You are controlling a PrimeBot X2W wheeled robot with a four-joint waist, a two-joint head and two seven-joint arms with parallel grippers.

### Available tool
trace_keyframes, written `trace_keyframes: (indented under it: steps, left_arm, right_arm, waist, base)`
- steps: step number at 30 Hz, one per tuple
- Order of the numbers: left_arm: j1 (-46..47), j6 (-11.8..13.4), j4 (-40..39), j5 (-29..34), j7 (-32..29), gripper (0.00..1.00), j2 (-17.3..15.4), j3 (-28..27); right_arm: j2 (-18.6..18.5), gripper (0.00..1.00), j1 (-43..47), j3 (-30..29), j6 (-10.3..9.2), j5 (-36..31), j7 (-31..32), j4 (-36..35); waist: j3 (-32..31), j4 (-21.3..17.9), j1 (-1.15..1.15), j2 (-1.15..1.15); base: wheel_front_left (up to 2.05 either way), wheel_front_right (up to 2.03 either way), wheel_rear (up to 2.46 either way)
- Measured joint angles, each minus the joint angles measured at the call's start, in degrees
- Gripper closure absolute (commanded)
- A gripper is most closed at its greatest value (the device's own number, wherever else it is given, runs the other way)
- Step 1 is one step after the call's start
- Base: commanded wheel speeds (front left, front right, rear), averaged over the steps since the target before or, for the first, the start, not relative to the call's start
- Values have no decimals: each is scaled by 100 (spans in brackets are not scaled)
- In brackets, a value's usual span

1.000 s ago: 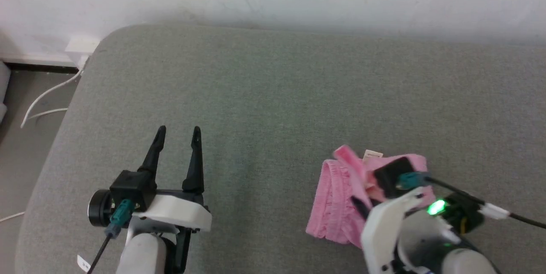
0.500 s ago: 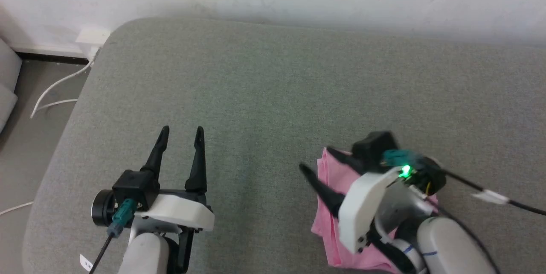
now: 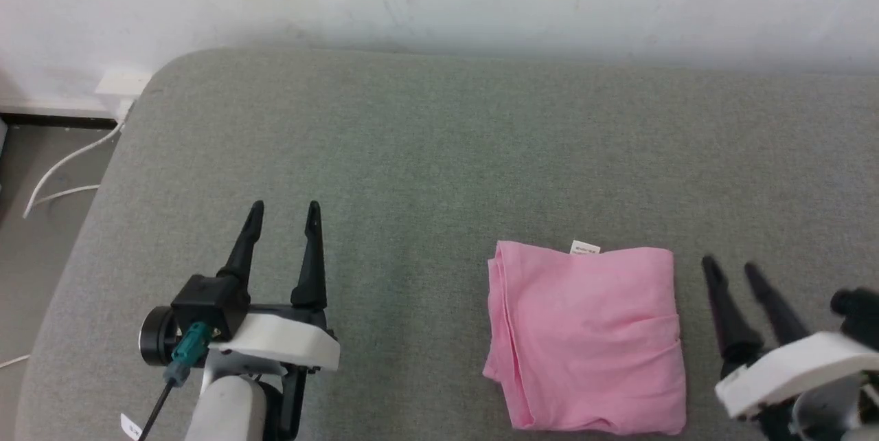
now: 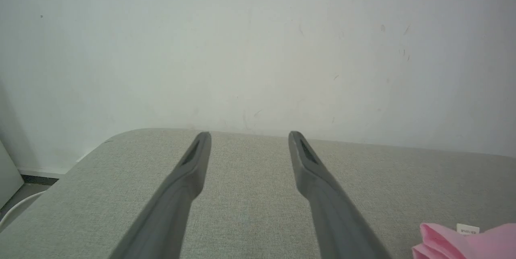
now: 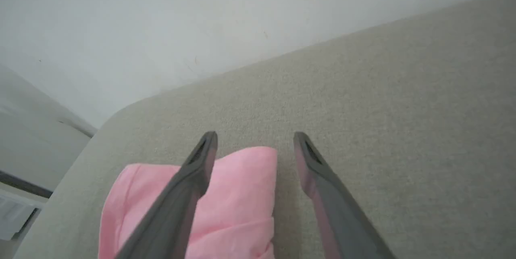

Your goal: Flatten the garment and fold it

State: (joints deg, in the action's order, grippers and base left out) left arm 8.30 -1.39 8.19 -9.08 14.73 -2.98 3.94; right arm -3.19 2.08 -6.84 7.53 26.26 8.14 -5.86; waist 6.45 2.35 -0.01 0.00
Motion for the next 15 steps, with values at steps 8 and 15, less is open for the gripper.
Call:
trace_keyframes:
  steps: [8,15]
  left_arm:
    - [1,9,-45,1,0,0,1,-77]
    - [5,10,-40,1,0,0,1,-55]
  right_arm:
    - [14,0,120,520,0,498,381,1057]
    - [20,0,-309,708,0,501,875,1900]
  waist:
    - [97,-97,0,0]
    - [156,-36,1,0]
  base:
    - [0,0,0]
    - [0,0,0]
